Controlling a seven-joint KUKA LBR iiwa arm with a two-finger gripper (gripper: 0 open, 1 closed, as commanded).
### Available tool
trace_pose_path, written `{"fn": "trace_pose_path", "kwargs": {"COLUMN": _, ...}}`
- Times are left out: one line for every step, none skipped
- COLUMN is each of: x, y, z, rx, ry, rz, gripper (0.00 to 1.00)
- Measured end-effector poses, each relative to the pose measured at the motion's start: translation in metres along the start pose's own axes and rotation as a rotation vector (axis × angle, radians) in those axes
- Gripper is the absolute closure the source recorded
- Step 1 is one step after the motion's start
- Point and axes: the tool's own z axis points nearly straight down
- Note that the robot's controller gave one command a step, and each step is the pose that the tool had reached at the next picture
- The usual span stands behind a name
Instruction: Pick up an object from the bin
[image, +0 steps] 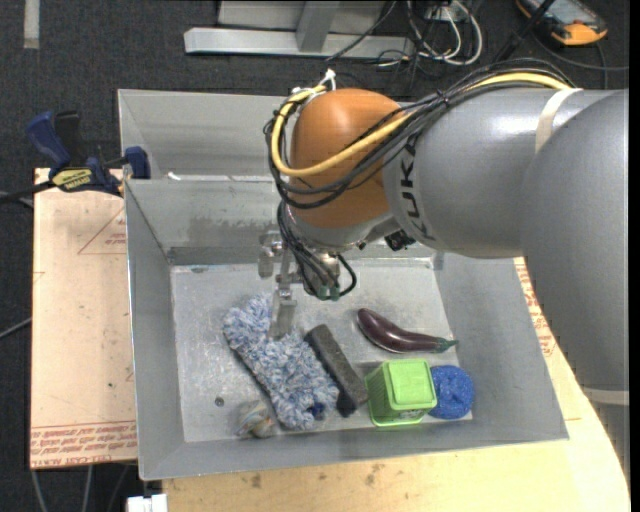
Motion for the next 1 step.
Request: {"fn": "trace_pose_path", "kwargs": {"x": 0.0014, "y": 0.0035, "z": 0.0213, "rx": 0.000, "ry": -0.003, "rz": 0.056, "gripper": 0.00}}
